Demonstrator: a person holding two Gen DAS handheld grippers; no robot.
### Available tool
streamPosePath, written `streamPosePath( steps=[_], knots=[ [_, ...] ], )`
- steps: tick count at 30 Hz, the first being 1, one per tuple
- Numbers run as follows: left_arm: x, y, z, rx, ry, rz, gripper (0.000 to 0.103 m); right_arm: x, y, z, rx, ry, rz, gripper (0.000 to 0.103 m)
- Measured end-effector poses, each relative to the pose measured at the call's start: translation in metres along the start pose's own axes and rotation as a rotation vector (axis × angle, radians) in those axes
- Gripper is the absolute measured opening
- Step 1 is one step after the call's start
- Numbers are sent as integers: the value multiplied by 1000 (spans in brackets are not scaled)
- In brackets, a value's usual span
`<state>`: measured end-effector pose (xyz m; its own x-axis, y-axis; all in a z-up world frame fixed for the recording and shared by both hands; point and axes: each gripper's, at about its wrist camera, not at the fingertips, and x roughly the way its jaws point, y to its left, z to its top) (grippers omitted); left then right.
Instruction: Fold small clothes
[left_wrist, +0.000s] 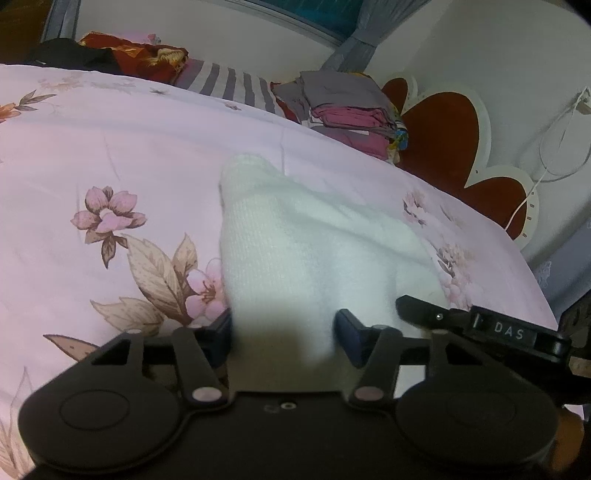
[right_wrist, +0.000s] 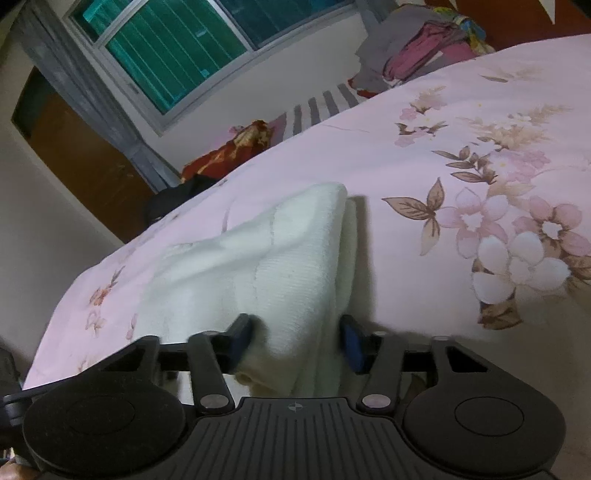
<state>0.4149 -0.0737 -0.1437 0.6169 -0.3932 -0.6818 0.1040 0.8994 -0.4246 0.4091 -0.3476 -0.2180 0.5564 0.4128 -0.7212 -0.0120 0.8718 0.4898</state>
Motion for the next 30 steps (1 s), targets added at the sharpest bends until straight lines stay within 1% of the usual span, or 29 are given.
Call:
streamPosePath(
  steps=[1,3,5,6,11,18,22,24,26,30],
  knots=[
    [0,-1,1,-1,1,1,50,0,-1,0,8,3,11,42],
    [-2,-2,2,1,-1,3,46,-1,-3,1,12,9,22,35],
    [-4,-4,4,8,-6,7,40,-2,-1,2,25,10,28,32],
    [-5,-6,4,15,-9,11,39,-3,0,2,22,7,26,31],
    [-13,-11,8,27,-18,16,34,-6,6,1,26,-9,20,29],
    [-36,-20,15,60,-33,7,33,-20,19,7,51,-25,61,29],
    [-61,-20,20,80,-57,11,32,-27,47,7,38,-29,105,29],
    [-76,-14,22,84,-69,11,32,-29,64,4,32,-35,120,29],
    [-91,-4,26,84,-79,11,32,-30,81,0,36,-42,135,29],
    [-126,26,29,82,-104,4,32,-30,122,-10,14,-49,148,29]
  ],
)
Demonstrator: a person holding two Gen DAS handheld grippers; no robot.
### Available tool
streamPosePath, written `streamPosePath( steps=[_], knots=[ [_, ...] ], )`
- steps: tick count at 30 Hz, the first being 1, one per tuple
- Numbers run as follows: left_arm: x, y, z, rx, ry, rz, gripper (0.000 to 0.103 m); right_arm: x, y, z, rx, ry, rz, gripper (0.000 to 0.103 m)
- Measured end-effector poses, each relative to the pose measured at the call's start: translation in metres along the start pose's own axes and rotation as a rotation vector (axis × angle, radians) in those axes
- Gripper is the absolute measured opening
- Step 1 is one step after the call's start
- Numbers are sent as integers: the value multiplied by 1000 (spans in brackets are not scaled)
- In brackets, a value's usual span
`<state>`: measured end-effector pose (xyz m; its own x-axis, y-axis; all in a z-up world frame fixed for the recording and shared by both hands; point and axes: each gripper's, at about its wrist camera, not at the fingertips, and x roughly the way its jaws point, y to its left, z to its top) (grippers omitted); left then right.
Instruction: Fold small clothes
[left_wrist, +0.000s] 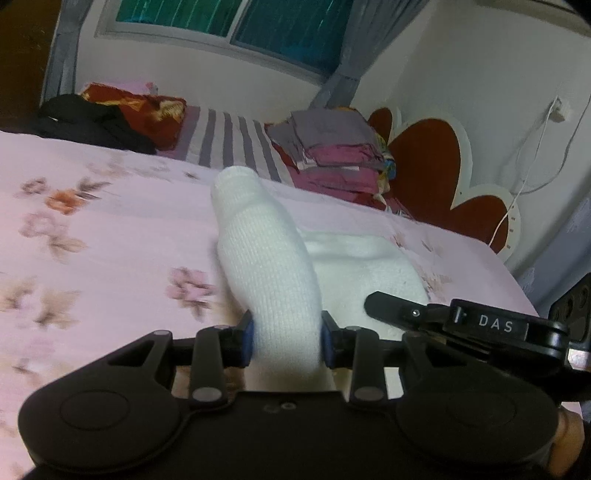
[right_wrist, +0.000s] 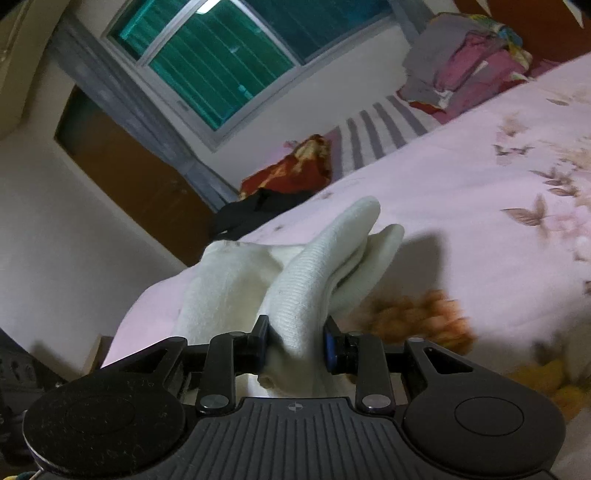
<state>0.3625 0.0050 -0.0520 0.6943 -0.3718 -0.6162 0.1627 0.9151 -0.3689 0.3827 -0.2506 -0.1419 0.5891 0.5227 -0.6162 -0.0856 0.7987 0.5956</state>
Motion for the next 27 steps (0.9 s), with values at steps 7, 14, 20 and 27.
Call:
streamPosePath(
  steps=[7,14,20,27],
  knots=[
    [-65,82,3,-1,-10,-26,32,28,91,-45,-25,-18,-15,29],
    [-114,179,8,-16,-10,11,32,88,179,-101,-21,-9,-10,29],
    [-129,248,11,-48,-24,50,32,152,228,-132,-37,34,10,29],
    [-120,302,8,-102,-20,54,33,206,244,-148,-62,63,2,29]
  ],
)
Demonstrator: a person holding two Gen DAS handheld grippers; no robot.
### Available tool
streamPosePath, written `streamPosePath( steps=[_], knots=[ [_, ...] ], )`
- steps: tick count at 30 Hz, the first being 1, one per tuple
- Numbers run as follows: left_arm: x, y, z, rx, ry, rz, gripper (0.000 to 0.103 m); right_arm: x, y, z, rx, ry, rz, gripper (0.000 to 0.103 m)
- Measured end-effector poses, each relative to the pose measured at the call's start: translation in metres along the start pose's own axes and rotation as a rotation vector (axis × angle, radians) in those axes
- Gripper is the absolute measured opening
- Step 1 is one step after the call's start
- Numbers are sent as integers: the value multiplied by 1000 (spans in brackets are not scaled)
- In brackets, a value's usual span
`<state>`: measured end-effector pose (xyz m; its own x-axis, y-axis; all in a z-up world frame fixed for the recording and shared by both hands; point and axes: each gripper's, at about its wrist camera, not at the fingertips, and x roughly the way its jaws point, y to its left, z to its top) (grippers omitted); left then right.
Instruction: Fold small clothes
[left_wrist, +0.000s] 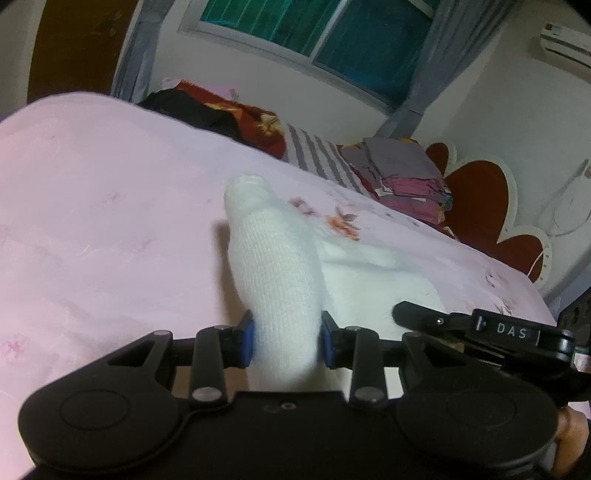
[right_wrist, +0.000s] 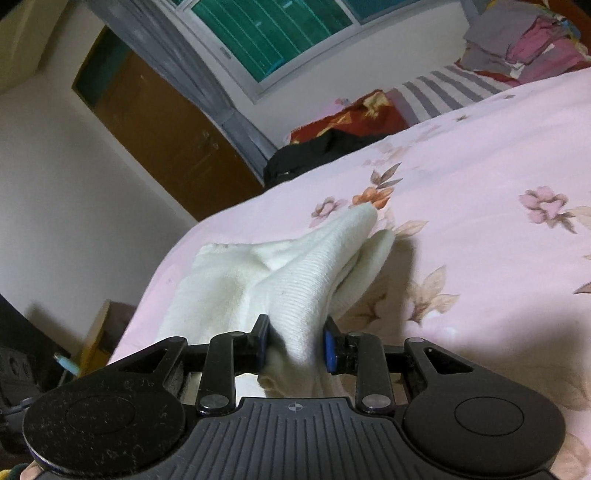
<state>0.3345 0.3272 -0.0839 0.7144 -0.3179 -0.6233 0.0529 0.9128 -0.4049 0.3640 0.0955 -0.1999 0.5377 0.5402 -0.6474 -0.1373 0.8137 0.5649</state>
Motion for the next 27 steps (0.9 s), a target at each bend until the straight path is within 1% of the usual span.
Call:
streamPosePath(
  steps=[3,6,9,11,15,18,20,22,24,26,27],
  knots=[
    [10,14,-5,-8,19,5,34,17,-1,-3,-22,11,-14,29],
    [22,19,-9,-1,36,17,39,29,-10,-10,-18,23,-35,29],
    [24,25,-13,-7,39,11,47,38,-26,-14,6,46,-55,29],
    [26,28,-14,0,39,13,54,37,-34,-18,25,47,-59,29],
    [21,26,-10,7,51,36,61,36,-44,-16,52,57,-58,30],
    [9,22,-5,4,23,55,60,31,-36,-10,54,58,-76,32],
    [0,17,-2,21,-20,59,59,23,-33,-5,55,39,-84,32],
    [-6,12,3,41,-65,66,56,18,-28,1,24,11,-105,32],
    [-5,8,8,53,-89,59,52,14,-22,7,-5,-25,-116,31],
    [3,2,14,68,-93,49,47,15,-14,13,-46,-49,-132,31],
    [9,-1,16,74,-95,46,46,18,-8,15,-74,-57,-145,31]
  ],
)
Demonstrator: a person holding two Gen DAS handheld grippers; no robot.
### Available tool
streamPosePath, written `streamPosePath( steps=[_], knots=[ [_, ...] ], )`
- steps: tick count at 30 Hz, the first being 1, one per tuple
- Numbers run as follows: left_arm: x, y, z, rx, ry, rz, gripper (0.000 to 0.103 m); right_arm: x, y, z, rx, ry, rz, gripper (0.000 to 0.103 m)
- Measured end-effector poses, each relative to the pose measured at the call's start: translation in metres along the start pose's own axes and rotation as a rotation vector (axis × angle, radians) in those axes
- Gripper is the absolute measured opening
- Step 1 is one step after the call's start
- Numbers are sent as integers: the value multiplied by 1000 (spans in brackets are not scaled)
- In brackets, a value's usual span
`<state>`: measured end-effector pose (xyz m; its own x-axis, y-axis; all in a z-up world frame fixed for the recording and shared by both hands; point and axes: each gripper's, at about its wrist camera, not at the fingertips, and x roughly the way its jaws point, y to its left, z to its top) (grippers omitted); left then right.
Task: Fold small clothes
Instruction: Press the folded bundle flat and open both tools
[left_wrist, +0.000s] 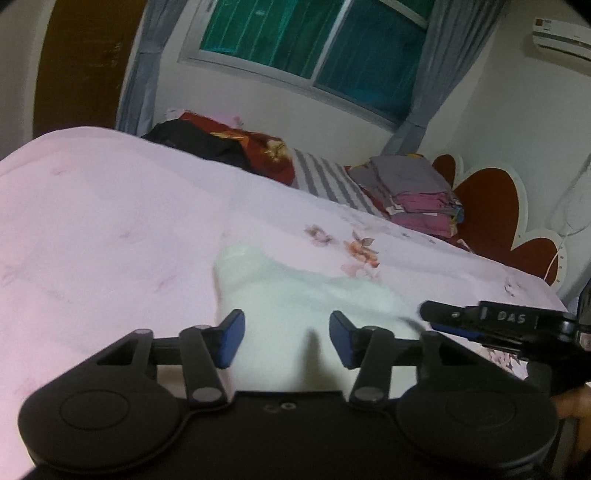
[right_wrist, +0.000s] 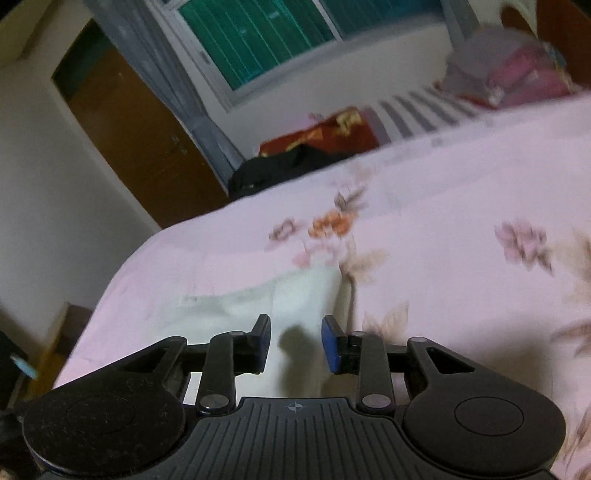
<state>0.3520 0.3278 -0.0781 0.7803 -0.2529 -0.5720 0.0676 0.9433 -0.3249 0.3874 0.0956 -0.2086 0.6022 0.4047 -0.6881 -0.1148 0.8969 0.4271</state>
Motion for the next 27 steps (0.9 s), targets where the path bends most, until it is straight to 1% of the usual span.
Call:
streamPosePath(
  steps=[2,3,5,7,8,9,11,14,16,17,19,22,25,27],
  knots=[
    [14,-3,3,19,14,3,46,7,11,2,-48,0,-5,31],
    [23,-3,5,17,25,18,45,12,17,2,-70,2,-8,31],
    [34,0,6,-2,49,29,45,23,25,0,-107,12,-14,31],
    [41,1,4,-25,71,33,45,38,27,-3,-139,29,-51,31],
    [42,2,3,-37,75,28,45,46,25,-6,-159,37,-83,30],
    [43,3,2,-49,77,20,45,53,24,-10,-187,49,-134,23],
    [44,7,1,-75,78,11,45,61,17,-15,-215,55,-197,20],
    [38,12,2,-116,77,-3,45,68,16,-17,-256,48,-224,20],
    [25,9,2,-108,74,6,45,70,14,-15,-261,59,-227,21],
    [17,7,1,-94,70,17,45,68,12,-13,-243,64,-222,21],
    [-3,7,-5,-77,65,16,45,52,9,-9,-193,45,-193,21],
    [-30,3,-22,-26,64,28,45,14,20,-14,-209,17,-135,21],
    [-54,-4,-47,37,76,43,45,-21,32,-34,-221,19,-76,21],
    [-66,-8,-62,61,82,55,45,-38,38,-51,-245,36,-73,21]
  ],
)
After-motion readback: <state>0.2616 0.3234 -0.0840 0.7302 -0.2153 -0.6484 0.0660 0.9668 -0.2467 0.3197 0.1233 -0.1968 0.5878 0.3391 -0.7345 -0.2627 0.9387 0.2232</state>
